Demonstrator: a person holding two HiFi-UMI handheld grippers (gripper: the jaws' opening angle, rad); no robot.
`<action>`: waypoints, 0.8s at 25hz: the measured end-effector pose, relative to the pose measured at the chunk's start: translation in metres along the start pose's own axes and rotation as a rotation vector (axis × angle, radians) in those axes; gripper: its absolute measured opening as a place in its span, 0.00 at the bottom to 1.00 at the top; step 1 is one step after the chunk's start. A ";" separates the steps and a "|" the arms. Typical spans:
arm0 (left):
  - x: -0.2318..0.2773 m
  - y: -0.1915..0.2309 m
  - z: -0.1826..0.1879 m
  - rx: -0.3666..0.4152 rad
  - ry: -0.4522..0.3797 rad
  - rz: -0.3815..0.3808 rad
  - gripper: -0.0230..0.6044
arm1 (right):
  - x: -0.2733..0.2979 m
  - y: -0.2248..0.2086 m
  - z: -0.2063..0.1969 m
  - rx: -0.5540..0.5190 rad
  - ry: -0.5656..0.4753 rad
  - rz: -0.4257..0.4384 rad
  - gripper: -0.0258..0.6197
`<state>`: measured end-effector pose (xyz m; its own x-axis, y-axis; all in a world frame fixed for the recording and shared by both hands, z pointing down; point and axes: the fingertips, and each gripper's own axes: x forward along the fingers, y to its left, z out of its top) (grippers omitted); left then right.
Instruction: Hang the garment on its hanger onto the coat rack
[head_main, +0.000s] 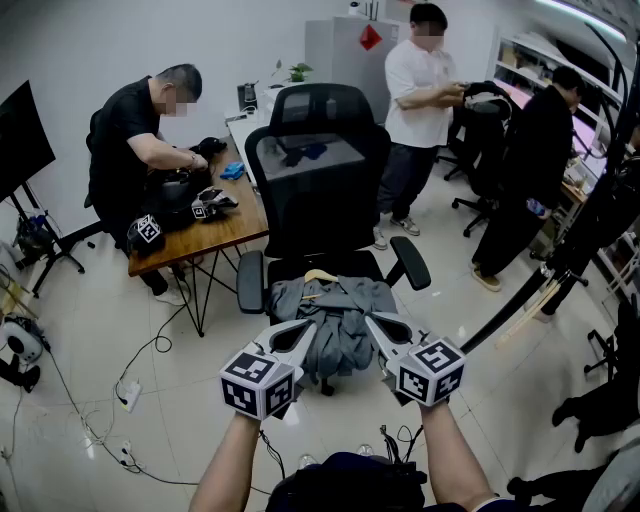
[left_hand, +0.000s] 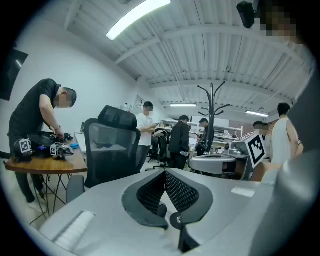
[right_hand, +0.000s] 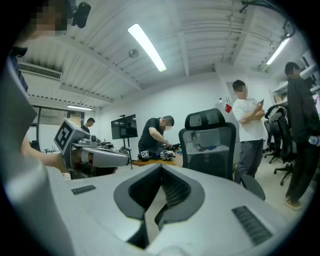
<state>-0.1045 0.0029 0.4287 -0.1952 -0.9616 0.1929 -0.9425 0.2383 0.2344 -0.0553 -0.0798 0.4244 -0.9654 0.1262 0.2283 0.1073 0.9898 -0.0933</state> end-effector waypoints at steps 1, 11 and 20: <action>0.001 0.001 0.000 0.002 0.001 -0.001 0.04 | 0.001 -0.001 0.000 0.000 0.000 -0.002 0.05; 0.011 0.029 0.002 0.009 0.004 -0.024 0.04 | 0.028 -0.008 0.000 -0.028 0.011 -0.030 0.07; 0.072 0.055 -0.003 0.008 0.031 -0.013 0.04 | 0.066 -0.077 -0.007 -0.011 0.023 -0.028 0.07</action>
<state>-0.1695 -0.0529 0.4585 -0.1742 -0.9601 0.2190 -0.9471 0.2242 0.2296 -0.1260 -0.1469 0.4533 -0.9622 0.1002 0.2533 0.0833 0.9936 -0.0764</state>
